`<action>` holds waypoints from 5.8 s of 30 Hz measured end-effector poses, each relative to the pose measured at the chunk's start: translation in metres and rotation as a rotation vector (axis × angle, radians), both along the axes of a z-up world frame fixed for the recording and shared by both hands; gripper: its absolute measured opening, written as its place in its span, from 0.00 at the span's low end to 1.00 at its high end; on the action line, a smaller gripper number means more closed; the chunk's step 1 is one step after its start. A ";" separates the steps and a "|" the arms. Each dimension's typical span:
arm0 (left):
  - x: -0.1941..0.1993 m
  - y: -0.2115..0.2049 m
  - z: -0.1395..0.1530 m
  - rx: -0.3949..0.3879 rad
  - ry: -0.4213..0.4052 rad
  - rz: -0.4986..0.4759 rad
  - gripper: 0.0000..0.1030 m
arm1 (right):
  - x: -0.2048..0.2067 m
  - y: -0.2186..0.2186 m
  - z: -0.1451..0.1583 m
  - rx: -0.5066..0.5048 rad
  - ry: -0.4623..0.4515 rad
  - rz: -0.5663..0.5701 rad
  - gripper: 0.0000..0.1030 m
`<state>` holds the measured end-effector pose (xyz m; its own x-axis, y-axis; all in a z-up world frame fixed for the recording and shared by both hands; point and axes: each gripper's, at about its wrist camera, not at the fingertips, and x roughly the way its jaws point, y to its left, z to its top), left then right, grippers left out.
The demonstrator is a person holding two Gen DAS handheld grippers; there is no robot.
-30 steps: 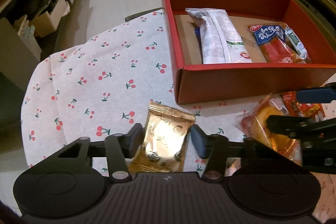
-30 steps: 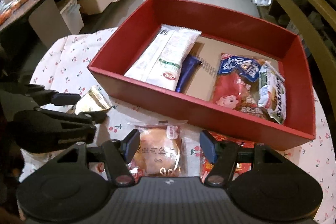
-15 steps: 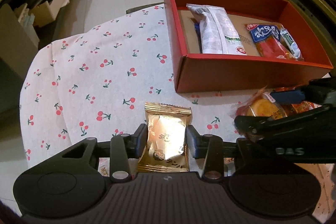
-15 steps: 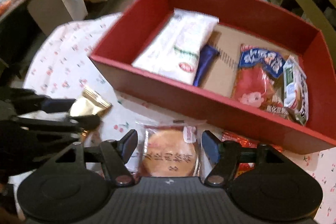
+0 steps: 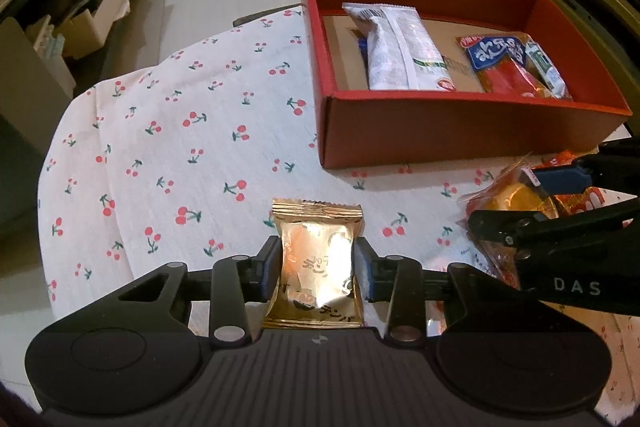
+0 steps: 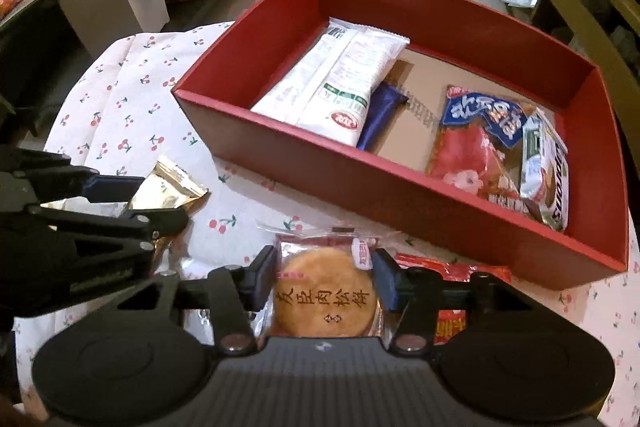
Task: Organize snacks
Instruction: 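Lift both held packs and carry them over the red box, then lower both packs into the box and open both grippers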
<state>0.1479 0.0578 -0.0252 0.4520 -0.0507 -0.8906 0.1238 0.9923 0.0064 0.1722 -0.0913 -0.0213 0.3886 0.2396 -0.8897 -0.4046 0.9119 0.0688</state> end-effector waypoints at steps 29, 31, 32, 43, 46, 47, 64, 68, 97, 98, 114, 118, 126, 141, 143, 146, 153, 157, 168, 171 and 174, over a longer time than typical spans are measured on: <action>-0.020 -0.007 0.001 -0.021 0.007 0.028 0.45 | -0.018 -0.016 0.001 0.003 -0.002 -0.002 0.70; -0.022 -0.006 0.002 -0.026 0.003 0.030 0.45 | -0.020 -0.019 0.005 0.014 -0.008 -0.012 0.70; -0.023 -0.005 0.003 -0.031 0.001 0.032 0.45 | -0.021 -0.020 0.006 0.020 -0.010 -0.018 0.70; -0.030 -0.006 0.026 -0.099 -0.048 0.034 0.45 | -0.028 -0.025 0.021 0.035 -0.053 -0.029 0.69; -0.031 -0.008 0.030 -0.110 -0.063 0.027 0.45 | -0.029 -0.027 0.027 0.046 -0.070 -0.032 0.68; -0.031 -0.008 0.032 -0.114 -0.066 0.026 0.45 | -0.029 -0.028 0.028 0.050 -0.071 -0.034 0.68; -0.023 -0.019 0.050 -0.151 -0.121 0.015 0.45 | -0.028 -0.041 0.055 0.103 -0.130 -0.057 0.68; -0.018 -0.023 0.054 -0.148 -0.135 0.015 0.45 | -0.026 -0.045 0.062 0.118 -0.144 -0.068 0.68; 0.040 -0.059 0.079 -0.133 -0.229 0.002 0.45 | 0.024 -0.070 0.098 0.177 -0.224 -0.171 0.68; 0.042 -0.060 0.079 -0.130 -0.231 0.003 0.45 | 0.026 -0.070 0.098 0.177 -0.224 -0.175 0.68; 0.070 -0.067 0.071 -0.071 -0.238 0.014 0.45 | 0.059 -0.070 0.086 0.152 -0.214 -0.210 0.68; 0.076 -0.069 0.064 -0.061 -0.226 0.018 0.45 | 0.065 -0.071 0.079 0.140 -0.203 -0.214 0.68; 0.082 -0.072 0.053 -0.040 -0.201 0.030 0.45 | 0.075 -0.070 0.067 0.116 -0.179 -0.216 0.68; 0.089 -0.075 0.035 -0.012 -0.165 0.042 0.45 | 0.085 -0.064 0.050 0.077 -0.156 -0.219 0.68; 0.089 -0.075 0.032 -0.006 -0.159 0.042 0.45 | 0.087 -0.064 0.048 0.073 -0.150 -0.220 0.68; 0.091 -0.075 0.030 0.004 -0.156 0.045 0.45 | 0.089 -0.064 0.044 0.078 -0.136 -0.222 0.67; 0.091 -0.077 0.029 0.010 -0.159 0.044 0.49 | 0.089 -0.063 0.041 0.057 -0.140 -0.223 0.67; 0.090 -0.076 0.030 0.018 -0.166 0.048 0.59 | 0.088 -0.064 0.042 0.052 -0.148 -0.228 0.68; 0.089 -0.074 0.036 0.036 -0.195 0.057 0.75 | 0.086 -0.068 0.044 0.058 -0.153 -0.241 0.68; 0.088 -0.073 0.039 0.038 -0.203 0.060 0.79 | 0.085 -0.069 0.045 0.059 -0.157 -0.241 0.69; 0.085 -0.071 0.044 0.031 -0.218 0.062 0.80 | 0.082 -0.071 0.048 0.064 -0.164 -0.240 0.71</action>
<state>0.2330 -0.0132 0.0183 0.6352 0.0091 -0.7723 0.0554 0.9968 0.0573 0.2539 -0.1625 0.0270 0.5778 0.1769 -0.7967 -0.1884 0.9788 0.0806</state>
